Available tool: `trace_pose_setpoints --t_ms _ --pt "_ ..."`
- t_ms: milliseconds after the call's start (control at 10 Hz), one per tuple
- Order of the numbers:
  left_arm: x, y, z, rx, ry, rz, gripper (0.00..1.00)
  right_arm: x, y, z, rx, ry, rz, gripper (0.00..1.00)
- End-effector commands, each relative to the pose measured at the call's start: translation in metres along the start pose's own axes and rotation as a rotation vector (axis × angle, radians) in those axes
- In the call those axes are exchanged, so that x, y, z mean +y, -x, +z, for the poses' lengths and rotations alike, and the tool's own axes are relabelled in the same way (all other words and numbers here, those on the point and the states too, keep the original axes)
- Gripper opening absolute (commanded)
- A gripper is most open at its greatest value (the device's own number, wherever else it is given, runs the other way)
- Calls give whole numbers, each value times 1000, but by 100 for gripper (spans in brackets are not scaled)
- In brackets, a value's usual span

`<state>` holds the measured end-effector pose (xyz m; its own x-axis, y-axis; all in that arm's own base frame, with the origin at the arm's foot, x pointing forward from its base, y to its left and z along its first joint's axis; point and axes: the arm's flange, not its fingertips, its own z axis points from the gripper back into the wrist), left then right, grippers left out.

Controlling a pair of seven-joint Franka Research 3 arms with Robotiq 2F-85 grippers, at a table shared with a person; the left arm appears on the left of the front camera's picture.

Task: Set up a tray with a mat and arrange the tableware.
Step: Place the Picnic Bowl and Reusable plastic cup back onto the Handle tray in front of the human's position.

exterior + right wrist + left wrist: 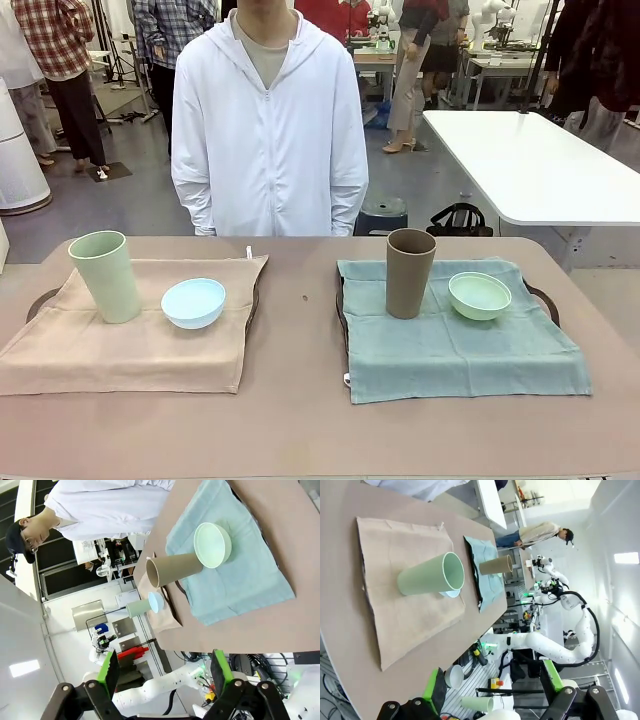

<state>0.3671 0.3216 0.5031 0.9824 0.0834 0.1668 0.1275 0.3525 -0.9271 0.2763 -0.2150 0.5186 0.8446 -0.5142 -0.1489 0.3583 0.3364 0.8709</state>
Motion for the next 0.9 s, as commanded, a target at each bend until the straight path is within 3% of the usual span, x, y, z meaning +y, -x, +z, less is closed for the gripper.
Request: trace_pose_setpoints --t_ms 0,800 --pt "0 2 1 2 6 -9 100 0 2 0 6 -13 18 95" --pt "0 2 1 2 6 -9 100 0 2 0 6 -13 18 95"
